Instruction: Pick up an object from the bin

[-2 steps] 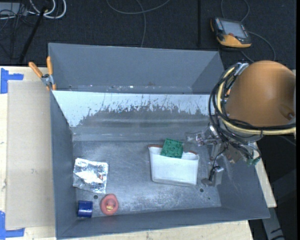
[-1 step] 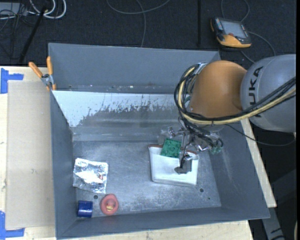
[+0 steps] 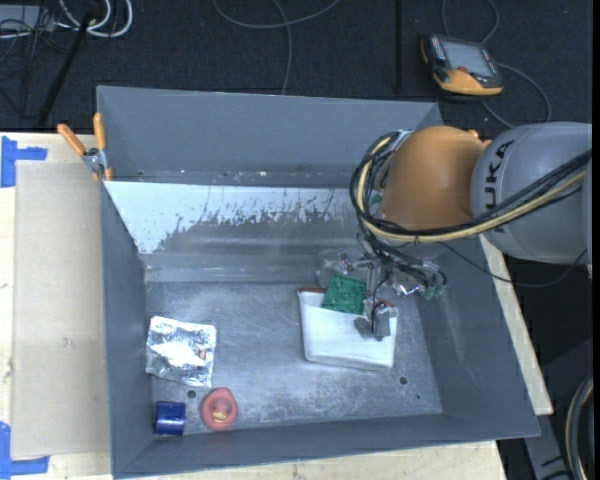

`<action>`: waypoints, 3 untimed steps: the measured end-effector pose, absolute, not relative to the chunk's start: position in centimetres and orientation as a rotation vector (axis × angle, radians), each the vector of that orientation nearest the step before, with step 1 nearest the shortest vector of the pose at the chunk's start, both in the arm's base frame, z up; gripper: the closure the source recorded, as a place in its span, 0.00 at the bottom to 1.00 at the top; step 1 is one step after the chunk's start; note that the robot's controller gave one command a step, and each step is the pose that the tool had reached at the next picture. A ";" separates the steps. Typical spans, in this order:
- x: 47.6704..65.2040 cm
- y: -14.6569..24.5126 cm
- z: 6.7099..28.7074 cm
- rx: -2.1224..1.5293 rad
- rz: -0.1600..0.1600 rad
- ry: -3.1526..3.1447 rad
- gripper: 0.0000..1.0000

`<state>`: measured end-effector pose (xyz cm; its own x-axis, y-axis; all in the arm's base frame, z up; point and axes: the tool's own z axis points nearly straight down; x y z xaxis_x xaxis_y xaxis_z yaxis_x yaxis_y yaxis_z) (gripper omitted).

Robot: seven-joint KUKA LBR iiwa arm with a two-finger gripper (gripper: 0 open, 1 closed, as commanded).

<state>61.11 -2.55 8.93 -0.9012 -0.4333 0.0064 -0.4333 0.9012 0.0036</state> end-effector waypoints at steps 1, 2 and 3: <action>61.4 -2.5 9.3 0.695 0.000 -3.071 1.00; 61.4 -2.5 9.3 0.694 0.000 -3.071 0.00; 59.2 0.0 7.9 0.748 -0.002 -3.053 0.00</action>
Offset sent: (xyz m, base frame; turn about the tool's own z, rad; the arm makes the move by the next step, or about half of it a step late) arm 0.0000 0.0000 0.0000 0.0000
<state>59.21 0.01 7.92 -0.8866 -0.4625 -0.0022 -0.4625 0.8866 0.0008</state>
